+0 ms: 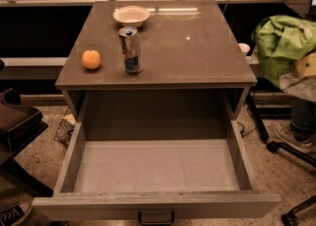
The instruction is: Place green rice chip bag into top drawer
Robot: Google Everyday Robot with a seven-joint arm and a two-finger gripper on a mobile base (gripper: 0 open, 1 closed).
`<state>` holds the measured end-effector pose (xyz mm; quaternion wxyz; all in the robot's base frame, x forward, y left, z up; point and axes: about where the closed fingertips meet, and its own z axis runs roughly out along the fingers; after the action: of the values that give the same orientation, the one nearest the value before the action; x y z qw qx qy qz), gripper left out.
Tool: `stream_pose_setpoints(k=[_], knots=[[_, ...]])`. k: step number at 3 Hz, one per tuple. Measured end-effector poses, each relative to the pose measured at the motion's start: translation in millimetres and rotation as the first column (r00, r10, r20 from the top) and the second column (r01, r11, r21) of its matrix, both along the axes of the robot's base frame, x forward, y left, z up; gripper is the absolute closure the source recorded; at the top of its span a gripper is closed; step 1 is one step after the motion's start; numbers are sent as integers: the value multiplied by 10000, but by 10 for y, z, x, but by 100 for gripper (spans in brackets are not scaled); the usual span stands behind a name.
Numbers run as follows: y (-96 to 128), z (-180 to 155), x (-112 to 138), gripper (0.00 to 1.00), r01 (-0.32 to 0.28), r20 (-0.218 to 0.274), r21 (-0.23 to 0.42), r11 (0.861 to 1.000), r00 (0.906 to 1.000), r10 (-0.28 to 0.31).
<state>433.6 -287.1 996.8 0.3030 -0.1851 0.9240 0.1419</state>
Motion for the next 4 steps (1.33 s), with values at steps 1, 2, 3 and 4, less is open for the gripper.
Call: stream_pose_setpoints(k=[1,2,3,4], knots=[[42,-276,25,100,17,-446,-41,10000,9990,-19],[128,-809,54,100,-64,-716,110,9999,9974,71],[365,-1829,281,100,-205,-1415,289,9994,9896,244],[519,-2275,416,100,-365,-1725,323,9988,9841,416]])
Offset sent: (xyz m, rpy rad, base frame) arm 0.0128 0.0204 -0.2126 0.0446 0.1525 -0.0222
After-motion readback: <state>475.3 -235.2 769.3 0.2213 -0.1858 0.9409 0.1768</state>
